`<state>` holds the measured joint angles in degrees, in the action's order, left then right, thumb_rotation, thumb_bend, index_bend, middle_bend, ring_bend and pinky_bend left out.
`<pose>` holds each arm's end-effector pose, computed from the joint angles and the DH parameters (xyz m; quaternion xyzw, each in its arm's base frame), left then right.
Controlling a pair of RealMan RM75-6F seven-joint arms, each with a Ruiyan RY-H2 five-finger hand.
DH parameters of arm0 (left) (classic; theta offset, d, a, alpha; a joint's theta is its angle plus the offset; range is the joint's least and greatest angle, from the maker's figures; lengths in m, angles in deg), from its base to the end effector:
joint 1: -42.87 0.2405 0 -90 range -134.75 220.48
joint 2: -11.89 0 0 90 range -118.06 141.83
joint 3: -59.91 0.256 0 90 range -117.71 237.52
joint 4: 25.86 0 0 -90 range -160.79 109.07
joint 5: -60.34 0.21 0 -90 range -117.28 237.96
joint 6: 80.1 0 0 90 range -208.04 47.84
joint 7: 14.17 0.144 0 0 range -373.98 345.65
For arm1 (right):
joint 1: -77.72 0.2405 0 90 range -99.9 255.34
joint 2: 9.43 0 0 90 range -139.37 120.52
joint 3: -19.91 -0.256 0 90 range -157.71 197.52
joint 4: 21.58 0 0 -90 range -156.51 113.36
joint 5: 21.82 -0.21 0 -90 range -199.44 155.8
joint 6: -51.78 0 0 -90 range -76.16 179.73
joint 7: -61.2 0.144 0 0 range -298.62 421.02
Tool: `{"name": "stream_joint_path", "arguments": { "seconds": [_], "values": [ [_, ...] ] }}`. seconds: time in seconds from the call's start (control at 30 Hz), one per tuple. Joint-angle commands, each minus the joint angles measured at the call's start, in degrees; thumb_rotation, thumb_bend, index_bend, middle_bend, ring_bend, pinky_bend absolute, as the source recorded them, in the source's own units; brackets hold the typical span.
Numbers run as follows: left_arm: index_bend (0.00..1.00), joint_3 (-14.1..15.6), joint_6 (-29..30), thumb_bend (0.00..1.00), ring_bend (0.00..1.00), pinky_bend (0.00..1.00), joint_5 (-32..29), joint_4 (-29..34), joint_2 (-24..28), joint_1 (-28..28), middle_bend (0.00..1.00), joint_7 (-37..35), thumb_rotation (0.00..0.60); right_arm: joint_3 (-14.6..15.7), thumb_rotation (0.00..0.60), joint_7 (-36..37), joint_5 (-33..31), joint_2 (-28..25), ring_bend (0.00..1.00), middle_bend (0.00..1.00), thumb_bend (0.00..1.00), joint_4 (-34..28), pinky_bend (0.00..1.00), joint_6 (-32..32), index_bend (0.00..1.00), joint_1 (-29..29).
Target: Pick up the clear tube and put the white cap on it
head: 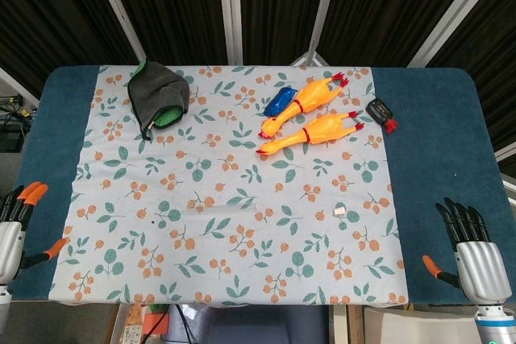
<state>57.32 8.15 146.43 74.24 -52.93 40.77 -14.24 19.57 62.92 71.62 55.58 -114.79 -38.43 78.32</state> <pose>-0.2883 0.1637 0.1510 -0.5483 -0.4299 -0.4324 0.5723 -0.2998 -0.1481 0.1517 0.5972 -0.3874 0.4225 0.5610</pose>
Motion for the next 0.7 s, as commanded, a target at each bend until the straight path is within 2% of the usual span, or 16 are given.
{"name": "stream_joint_path", "arguments": {
  "seconds": [0.03, 0.5, 0.7],
  "values": [
    [0.09, 0.0, -0.1, 0.25, 0.00, 0.00, 0.0, 0.0, -0.1, 0.0, 0.06, 0.0, 0.600, 0.0, 0.600, 0.0, 0.1, 0.0, 0.00, 0.00, 0.27, 0.1, 0.00, 0.0, 0.00, 0.0],
    [0.09, 0.1, -0.5, 0.25, 0.00, 0.00, -0.6, 0.4, -0.1, -0.1, 0.06, 0.4, 0.600, 0.1, 0.600, 0.1, 0.1, 0.0, 0.00, 0.00, 0.27, -0.1, 0.00, 0.0, 0.00, 0.0],
    [0.09, -0.1, -1.5, 0.25, 0.00, 0.00, -0.6, 1.5, -0.6, -0.9, 0.06, 2.7, 0.600, -0.1, 0.600, 0.1, 0.2, 0.1, 0.00, 0.00, 0.27, 0.3, 0.00, -0.2, 0.00, 0.0]
  ]
}}
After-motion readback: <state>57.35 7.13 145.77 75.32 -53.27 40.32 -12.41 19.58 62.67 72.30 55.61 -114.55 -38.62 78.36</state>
